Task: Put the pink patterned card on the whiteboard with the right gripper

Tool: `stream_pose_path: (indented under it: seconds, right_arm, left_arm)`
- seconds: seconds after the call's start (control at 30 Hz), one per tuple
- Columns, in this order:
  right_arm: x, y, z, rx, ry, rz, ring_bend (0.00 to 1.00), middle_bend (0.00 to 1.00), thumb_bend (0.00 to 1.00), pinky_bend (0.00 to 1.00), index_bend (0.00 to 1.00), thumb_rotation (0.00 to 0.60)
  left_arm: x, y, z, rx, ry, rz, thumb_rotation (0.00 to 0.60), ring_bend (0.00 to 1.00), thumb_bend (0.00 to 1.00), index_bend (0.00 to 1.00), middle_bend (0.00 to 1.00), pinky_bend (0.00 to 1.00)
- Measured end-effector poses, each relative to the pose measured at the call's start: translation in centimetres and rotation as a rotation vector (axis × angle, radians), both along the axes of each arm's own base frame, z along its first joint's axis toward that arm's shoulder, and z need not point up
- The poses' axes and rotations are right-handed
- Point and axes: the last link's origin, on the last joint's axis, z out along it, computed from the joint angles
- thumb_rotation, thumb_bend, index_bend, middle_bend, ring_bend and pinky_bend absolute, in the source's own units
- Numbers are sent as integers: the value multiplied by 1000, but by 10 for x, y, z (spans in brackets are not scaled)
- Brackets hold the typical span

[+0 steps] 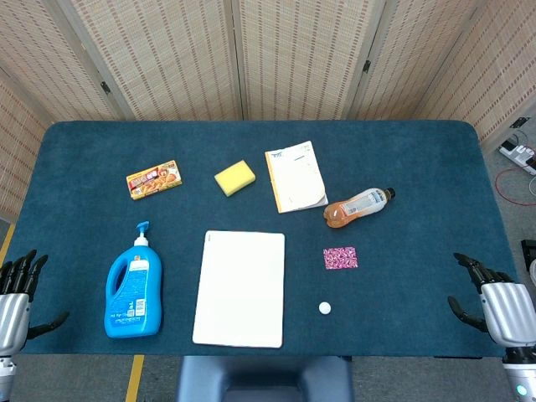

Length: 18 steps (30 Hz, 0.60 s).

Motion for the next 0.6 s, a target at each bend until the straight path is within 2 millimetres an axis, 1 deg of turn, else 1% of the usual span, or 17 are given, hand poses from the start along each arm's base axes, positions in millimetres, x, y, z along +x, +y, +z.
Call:
stream_pose_path:
  seconds: [0.43, 0.53, 0.6]
  right_arm:
    - [-1, -3, 1, 1, -5, -3, 447, 302, 340, 453, 162, 536]
    - [-1, -4, 2, 4, 3, -3, 493, 317, 340, 495, 162, 536]
    - [1, -7, 3, 4, 10, 1, 543, 344, 339, 549, 162, 535]
  left_arm:
    - [1, 0, 0, -5, 0, 0, 600, 0, 174, 50, 0, 0]
    - [1, 0, 0, -7, 1, -2, 600, 0, 174, 50, 0, 0]
    - [1, 0, 0, -7, 1, 0, 600, 0, 174, 50, 0, 0]
